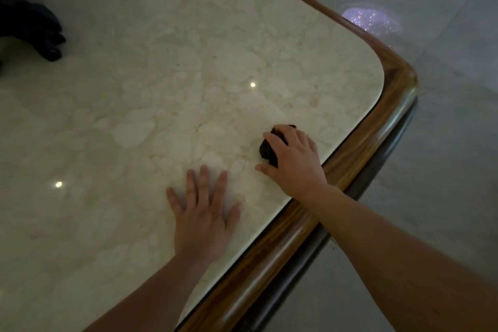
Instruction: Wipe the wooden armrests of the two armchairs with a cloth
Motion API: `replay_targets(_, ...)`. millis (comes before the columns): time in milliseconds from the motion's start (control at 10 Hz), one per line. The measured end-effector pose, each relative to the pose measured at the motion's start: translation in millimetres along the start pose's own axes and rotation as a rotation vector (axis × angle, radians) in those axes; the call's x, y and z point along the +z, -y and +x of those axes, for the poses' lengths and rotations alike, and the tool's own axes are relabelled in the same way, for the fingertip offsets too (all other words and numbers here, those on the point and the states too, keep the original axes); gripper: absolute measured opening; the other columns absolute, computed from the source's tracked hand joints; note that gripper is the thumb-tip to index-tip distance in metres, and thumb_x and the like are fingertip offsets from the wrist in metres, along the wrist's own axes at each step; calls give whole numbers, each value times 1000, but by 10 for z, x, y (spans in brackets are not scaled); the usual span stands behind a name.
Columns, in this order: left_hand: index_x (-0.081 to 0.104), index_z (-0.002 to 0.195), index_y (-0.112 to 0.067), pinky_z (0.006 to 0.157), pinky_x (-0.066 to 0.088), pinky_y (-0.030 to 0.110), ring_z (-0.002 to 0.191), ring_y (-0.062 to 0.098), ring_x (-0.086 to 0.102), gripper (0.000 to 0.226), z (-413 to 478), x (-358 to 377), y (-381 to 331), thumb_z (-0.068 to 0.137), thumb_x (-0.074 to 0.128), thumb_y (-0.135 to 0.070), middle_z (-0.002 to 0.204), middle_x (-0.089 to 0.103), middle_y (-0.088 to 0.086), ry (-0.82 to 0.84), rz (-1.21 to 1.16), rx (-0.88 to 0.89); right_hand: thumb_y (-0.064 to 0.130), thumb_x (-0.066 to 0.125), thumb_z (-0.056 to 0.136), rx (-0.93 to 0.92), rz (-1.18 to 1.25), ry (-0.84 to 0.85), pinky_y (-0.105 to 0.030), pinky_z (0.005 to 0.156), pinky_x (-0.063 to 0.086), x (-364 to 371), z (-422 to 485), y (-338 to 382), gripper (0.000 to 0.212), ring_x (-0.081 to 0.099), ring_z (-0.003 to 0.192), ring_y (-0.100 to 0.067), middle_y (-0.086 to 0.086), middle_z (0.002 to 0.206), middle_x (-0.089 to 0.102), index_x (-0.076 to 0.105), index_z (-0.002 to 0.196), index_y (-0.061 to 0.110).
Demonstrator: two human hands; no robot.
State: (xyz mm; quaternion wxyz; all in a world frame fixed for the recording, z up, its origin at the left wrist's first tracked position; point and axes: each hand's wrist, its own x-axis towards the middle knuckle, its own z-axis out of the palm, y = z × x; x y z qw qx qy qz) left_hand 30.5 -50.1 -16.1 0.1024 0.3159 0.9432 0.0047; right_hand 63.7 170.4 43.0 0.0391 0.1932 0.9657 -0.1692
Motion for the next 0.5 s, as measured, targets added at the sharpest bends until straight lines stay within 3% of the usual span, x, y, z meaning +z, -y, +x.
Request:
replay_targets(100, 10, 157, -27, 112, 4, 71, 151, 38, 0, 75, -13, -17, -14, 96, 17, -69, 165, 7, 16, 4, 4, -4, 68, 53, 87, 16, -2, 66, -49, 123, 5, 15, -36, -68, 80, 5, 152, -27, 1, 165, 12, 24, 153, 34)
replay_targets(400, 7, 156, -29, 112, 5, 72, 150, 39, -1, 78, 87, -212, -87, 91, 11, -70, 164, 4, 14, 153, -3, -51, 59, 53, 92, 25, 100, 18, -45, 118, 29, -323, -185, -73, 73, 21, 146, -23, 2, 161, 26, 31, 152, 24)
replay_targets(500, 2, 155, -30, 115, 5, 67, 151, 32, 0, 76, 106, -445, -175, 91, 13, -69, 164, 4, 9, 160, -25, -84, 58, 53, 93, 29, 111, -21, -43, 116, 32, -472, -275, -51, 71, 24, 145, -22, 2, 158, 30, 32, 151, 23)
